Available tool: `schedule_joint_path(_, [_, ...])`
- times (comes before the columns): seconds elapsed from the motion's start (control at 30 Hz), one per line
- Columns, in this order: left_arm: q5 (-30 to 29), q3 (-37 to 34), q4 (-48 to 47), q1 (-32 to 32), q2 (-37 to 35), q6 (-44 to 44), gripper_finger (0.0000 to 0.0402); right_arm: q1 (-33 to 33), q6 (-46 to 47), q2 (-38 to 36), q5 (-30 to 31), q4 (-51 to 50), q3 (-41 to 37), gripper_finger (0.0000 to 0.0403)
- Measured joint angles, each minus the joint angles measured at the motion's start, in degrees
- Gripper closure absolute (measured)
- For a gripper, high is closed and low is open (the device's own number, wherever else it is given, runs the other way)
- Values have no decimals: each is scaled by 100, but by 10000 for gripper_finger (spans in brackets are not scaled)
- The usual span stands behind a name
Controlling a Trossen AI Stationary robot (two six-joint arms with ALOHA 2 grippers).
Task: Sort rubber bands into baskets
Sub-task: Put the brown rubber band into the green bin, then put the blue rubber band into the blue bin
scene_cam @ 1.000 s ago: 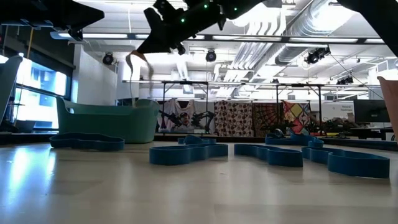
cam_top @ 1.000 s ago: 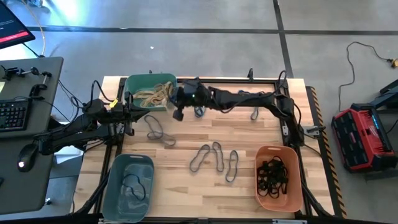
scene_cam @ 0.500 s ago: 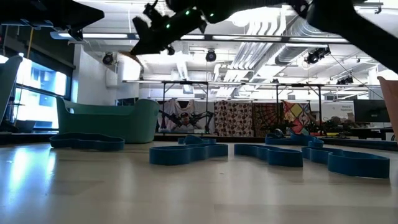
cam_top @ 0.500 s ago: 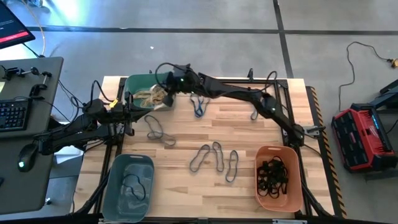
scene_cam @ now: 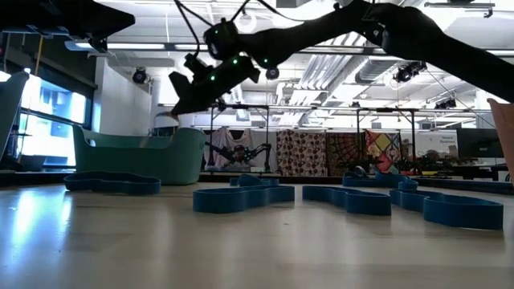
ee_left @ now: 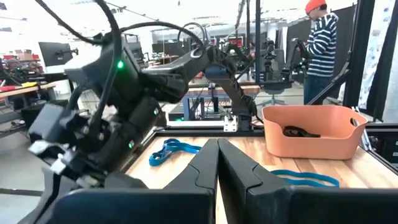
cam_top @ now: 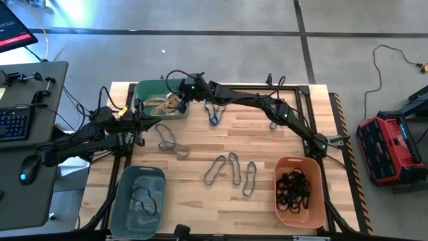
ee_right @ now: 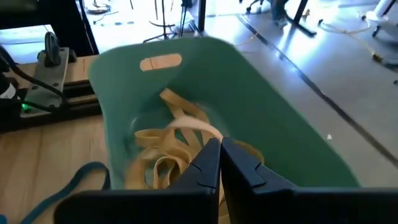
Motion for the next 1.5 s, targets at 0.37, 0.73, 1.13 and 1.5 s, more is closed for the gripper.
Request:
schedule_joint_path(0.37, [-2,0,-5,0,0,1,402,-9,99,132,-10,-338,60,322])
schedule_joint_path(0.73, [-2,0,-49,0,2,-2,401,26,-13,-9,24,-1165,405,277])
schedule_joint_path(1.13, [-13,0,-78,-2,0,-8,401,346,-491,-210,994,-1099,372,401])
schedule_joint_path(1.5, [-9,0,-86,-2,0,-51,402,649,-308,-354,1309,-261,-477,403])
